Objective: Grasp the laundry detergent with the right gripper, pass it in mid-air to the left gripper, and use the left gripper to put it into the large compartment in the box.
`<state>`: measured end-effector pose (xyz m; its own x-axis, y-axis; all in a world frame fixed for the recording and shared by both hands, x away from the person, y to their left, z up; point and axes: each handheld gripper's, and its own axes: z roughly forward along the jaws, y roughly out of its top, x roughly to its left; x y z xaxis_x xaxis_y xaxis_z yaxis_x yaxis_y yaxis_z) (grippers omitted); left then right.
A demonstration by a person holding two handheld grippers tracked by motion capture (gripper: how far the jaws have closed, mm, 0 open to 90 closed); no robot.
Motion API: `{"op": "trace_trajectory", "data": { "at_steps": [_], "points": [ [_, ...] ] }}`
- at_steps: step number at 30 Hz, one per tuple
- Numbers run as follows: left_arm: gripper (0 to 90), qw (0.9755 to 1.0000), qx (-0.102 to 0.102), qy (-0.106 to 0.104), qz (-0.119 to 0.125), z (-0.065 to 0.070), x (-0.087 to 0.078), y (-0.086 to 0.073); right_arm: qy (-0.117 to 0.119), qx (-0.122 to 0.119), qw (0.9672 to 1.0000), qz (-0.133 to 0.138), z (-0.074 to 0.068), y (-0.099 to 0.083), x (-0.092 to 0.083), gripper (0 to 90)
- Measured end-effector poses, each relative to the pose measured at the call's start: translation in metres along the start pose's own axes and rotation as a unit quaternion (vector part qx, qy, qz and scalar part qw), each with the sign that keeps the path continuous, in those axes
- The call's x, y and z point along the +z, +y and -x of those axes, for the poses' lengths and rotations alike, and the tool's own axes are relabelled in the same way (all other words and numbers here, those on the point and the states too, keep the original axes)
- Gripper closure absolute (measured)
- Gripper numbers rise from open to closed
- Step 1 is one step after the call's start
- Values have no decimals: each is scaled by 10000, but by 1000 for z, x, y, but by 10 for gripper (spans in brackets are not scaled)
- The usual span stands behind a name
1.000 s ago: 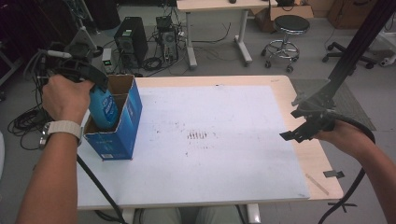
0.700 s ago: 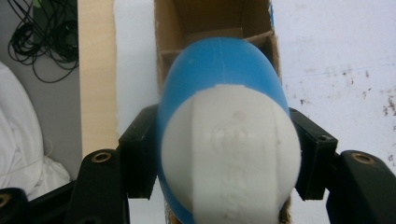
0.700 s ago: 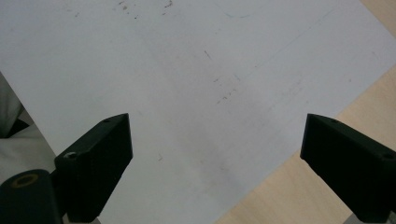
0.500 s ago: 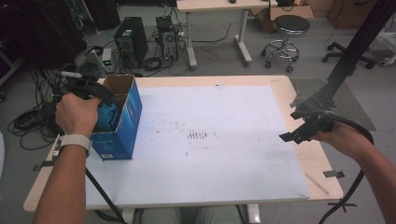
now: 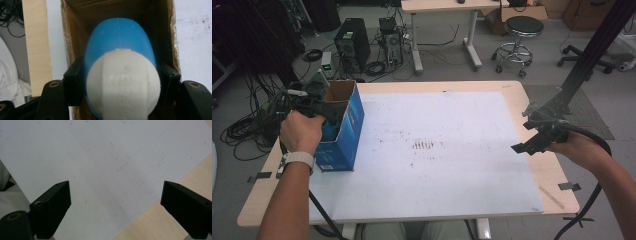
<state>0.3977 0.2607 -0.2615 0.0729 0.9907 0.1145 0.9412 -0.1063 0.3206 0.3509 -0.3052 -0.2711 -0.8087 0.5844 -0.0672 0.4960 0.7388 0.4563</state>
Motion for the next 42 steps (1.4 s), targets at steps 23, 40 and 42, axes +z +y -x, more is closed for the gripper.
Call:
{"op": "trace_trajectory", "data": {
  "at_steps": [23,40,42],
  "points": [
    [380,9998,-6,-113,-171,-3,17,-1,34,21,10000,-53,0,0,5,94],
    [338,9991,-262,-334,-14,-14,4,-1,49,1,10000,-75,-2,1,5,93],
    [323,9991,-255,-329,68,-16,-3,-1,46,-10,10000,-73,-3,1,5,93]
  ]
}}
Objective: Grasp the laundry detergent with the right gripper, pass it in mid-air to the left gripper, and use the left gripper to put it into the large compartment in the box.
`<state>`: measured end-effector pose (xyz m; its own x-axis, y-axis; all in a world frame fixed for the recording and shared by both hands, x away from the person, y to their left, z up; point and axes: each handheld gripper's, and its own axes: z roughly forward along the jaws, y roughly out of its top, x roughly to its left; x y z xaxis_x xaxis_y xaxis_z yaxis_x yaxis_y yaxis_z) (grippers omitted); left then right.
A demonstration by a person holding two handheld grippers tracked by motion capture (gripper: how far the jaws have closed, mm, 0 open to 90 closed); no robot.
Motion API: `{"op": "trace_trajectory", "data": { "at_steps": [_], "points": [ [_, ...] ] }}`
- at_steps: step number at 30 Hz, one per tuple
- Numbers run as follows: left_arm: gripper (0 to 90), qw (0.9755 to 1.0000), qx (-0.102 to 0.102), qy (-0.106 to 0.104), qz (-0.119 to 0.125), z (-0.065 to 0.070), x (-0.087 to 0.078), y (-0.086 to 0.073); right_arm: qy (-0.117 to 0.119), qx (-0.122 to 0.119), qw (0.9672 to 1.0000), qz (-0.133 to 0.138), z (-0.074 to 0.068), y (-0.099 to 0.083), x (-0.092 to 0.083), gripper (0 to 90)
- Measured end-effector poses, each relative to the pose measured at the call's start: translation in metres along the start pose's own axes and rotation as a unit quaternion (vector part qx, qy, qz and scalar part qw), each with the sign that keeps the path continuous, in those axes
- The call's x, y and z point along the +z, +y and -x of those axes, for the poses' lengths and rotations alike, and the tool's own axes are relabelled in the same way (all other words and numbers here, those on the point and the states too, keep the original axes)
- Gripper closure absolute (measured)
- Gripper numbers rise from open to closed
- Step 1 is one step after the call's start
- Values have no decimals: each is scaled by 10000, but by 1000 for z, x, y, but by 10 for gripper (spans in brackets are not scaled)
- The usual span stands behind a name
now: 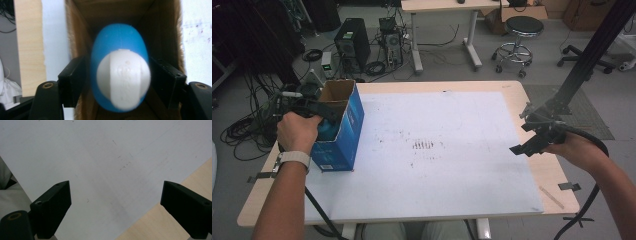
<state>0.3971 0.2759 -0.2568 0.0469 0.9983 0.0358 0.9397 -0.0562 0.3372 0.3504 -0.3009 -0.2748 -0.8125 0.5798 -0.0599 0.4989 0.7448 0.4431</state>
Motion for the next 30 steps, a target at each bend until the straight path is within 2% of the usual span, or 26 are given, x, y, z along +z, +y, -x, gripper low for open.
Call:
{"op": "trace_trajectory", "data": {
  "at_steps": [5,7,10,13,17,21,26,30],
  "points": [
    [300,9996,-75,27,252,-3,-23,0,-5,-13,10000,13,-2,1,-2,94],
    [283,9994,-28,34,331,-2,-32,0,-16,-24,10000,18,-3,1,-4,94],
    [265,9992,83,17,394,1,-45,1,-31,-29,10000,47,-4,1,-7,95],
    [212,9993,214,-16,301,6,-54,1,-37,-37,10000,66,-5,2,-9,95],
    [206,9984,394,-123,395,12,-68,-1,-39,-50,10000,77,-6,2,-11,95],
    [197,9971,559,-139,491,19,-80,-3,-44,-48,9999,78,-7,2,-12,95],
    [166,9953,762,-277,528,31,-92,-4,-47,-71,9999,79,-9,4,-13,95],
    [139,9930,1003,-393,482,42,-100,-4,-50,-80,9999,70,-9,4,-14,95]
  ]
}}
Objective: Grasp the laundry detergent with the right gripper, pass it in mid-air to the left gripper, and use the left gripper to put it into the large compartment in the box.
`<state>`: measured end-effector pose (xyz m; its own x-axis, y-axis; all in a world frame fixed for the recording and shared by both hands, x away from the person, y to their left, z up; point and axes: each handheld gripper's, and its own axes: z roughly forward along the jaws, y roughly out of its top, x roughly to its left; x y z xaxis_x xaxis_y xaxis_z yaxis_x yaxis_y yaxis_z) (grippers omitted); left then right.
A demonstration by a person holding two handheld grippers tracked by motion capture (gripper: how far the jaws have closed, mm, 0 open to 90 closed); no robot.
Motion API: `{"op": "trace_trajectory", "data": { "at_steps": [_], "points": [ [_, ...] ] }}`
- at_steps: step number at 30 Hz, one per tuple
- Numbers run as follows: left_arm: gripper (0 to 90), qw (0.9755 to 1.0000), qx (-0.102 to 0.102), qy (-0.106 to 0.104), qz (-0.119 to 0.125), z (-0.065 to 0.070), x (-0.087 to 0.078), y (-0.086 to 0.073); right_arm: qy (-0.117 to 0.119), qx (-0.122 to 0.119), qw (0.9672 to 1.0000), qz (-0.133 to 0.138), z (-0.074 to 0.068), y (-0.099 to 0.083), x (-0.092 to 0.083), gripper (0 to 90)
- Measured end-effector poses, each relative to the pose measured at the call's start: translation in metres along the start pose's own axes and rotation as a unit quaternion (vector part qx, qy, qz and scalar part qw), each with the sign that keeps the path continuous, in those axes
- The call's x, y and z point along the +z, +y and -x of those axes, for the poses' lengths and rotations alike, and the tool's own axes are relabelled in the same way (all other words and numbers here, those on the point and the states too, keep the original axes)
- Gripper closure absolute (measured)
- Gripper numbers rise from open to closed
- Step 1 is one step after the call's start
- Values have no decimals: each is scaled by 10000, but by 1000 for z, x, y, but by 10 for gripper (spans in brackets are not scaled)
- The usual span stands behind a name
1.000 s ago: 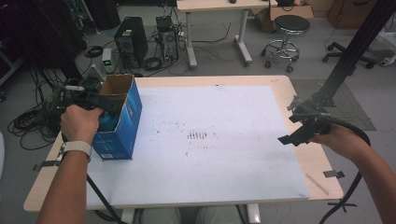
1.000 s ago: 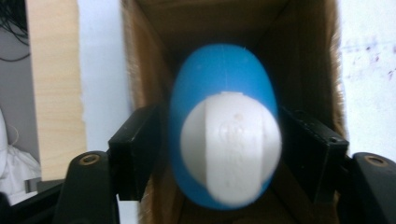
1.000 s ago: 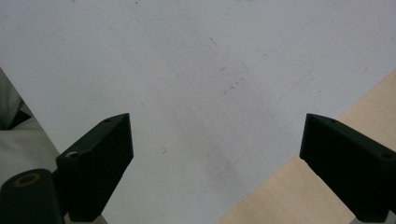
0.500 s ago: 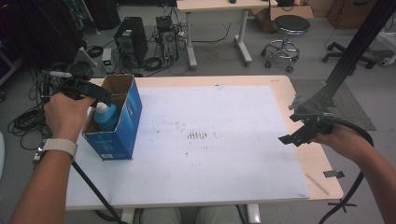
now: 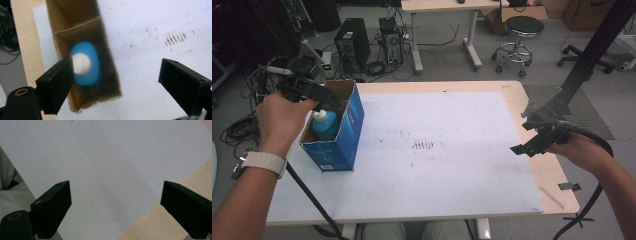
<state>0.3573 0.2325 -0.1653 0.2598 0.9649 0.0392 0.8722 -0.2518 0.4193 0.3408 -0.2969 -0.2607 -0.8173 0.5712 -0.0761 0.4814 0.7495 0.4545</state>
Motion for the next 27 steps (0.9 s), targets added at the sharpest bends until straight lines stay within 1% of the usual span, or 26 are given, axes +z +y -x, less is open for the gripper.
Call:
{"op": "trace_trajectory", "data": {
  "at_steps": [5,11,17,21,25,26,27],
  "points": [
    [114,9994,307,-157,14,16,-9,2,7,3,10000,27,0,2,-2,95],
    [92,9968,725,-336,14,39,-14,6,21,11,10000,35,0,3,-1,95],
    [76,9930,1074,-500,1,60,-15,9,34,-8,10000,30,-1,5,-2,95],
    [64,9899,1308,-543,-19,73,-14,10,40,16,10000,22,-1,4,-2,95],
    [66,9873,1464,-611,-28,82,-13,11,53,26,10000,21,0,4,-1,95],
    [66,9873,1464,-611,-28,82,-13,11,53,26,10000,21,0,4,-1,95],
    [66,9860,1542,-631,-39,87,-13,11,58,20,10000,11,0,5,-1,95]
  ]
}}
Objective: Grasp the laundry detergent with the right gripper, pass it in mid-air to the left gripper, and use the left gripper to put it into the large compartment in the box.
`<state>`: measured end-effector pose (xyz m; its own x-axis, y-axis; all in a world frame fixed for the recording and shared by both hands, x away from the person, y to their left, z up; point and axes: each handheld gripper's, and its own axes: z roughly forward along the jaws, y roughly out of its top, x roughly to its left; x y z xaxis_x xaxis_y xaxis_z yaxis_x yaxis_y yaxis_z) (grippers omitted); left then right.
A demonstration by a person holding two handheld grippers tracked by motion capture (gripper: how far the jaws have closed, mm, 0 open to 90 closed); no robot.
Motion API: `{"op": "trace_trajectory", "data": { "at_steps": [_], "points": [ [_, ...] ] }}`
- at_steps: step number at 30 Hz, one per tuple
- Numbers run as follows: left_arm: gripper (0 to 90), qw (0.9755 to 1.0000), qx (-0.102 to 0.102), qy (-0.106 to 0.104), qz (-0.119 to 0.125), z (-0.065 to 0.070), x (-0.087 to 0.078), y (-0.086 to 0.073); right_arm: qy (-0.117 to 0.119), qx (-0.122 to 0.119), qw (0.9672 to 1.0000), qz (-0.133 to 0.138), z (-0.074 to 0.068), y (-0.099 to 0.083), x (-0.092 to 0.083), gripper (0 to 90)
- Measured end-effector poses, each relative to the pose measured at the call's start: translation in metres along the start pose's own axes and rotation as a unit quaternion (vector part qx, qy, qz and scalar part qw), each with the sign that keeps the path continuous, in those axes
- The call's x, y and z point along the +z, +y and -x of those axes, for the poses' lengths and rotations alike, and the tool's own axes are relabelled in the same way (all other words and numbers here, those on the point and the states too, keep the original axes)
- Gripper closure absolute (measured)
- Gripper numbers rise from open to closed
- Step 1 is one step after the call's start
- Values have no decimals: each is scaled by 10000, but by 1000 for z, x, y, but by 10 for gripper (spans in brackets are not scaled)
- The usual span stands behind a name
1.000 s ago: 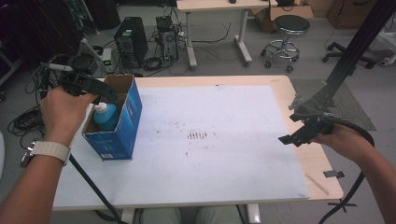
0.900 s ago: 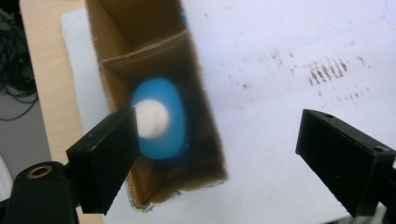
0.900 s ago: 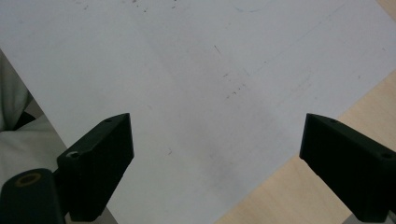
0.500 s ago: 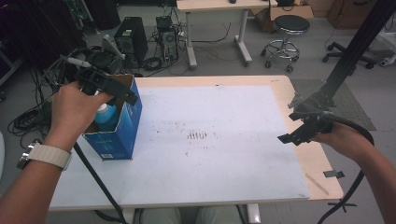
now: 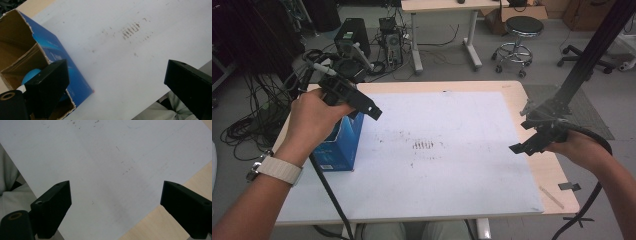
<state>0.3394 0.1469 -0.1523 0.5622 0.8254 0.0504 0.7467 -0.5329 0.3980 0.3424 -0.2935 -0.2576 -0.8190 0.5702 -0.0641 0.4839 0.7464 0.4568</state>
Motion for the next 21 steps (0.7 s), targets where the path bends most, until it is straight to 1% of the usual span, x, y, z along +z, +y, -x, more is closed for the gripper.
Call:
{"op": "trace_trajectory", "data": {
  "at_steps": [5,8,11,15,18,21],
  "points": [
    [67,9996,260,-84,-27,11,4,3,25,12,10000,12,0,1,0,94],
    [68,9989,446,-126,-82,17,6,5,31,6,10000,-2,0,1,0,94],
    [70,9981,583,-164,-141,23,8,6,41,-3,10000,-2,0,2,0,94],
    [70,9959,842,-197,-256,31,10,5,48,-9,10000,0,0,4,-1,94],
    [69,9933,1060,-245,-385,35,12,4,50,-10,10000,-10,1,5,-1,93],
    [68,9913,1194,-311,-459,37,15,3,59,-20,10000,-10,1,6,-1,92]
  ]
}}
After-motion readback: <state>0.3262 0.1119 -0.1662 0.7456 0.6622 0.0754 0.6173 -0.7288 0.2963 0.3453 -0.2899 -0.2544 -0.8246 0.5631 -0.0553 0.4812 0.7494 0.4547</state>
